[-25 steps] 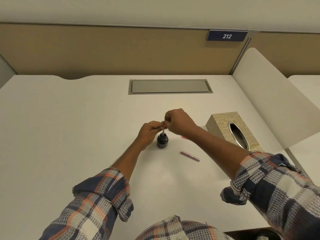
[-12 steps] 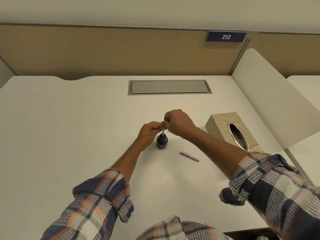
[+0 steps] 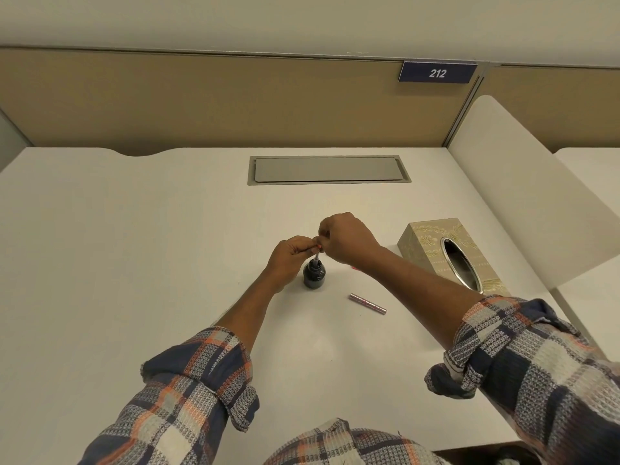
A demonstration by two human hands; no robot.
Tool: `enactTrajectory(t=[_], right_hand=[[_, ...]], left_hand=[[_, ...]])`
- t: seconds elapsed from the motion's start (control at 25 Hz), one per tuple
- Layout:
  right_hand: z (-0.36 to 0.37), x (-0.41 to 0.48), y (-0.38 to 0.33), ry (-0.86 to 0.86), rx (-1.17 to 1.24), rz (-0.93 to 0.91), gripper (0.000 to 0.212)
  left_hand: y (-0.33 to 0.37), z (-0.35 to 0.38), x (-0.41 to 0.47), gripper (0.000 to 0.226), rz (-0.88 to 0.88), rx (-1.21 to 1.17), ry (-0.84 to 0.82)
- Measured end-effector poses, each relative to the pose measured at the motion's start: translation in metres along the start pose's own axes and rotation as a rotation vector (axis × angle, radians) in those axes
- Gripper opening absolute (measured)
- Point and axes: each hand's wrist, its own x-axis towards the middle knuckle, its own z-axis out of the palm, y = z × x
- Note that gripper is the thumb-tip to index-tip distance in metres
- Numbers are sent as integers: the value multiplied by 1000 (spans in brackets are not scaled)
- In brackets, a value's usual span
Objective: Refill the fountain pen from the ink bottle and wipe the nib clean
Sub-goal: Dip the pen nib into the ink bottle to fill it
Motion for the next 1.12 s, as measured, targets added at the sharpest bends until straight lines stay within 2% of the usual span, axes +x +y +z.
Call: enactTrajectory(t=[0.24,0.6,0.84,1.12], right_hand=[[1,0,3,-25,87,-3,17],[1,0,3,-13,22,9,16],[2,1,5,-24,129,13,13],[4,1,3,-21,33,6,14]], left_hand=[[2,0,0,18,23,35,4],[2,1,0,20,12,24,4],[2,-1,-1,15,34,31,-20],[0,0,0,17,20,12,-21]])
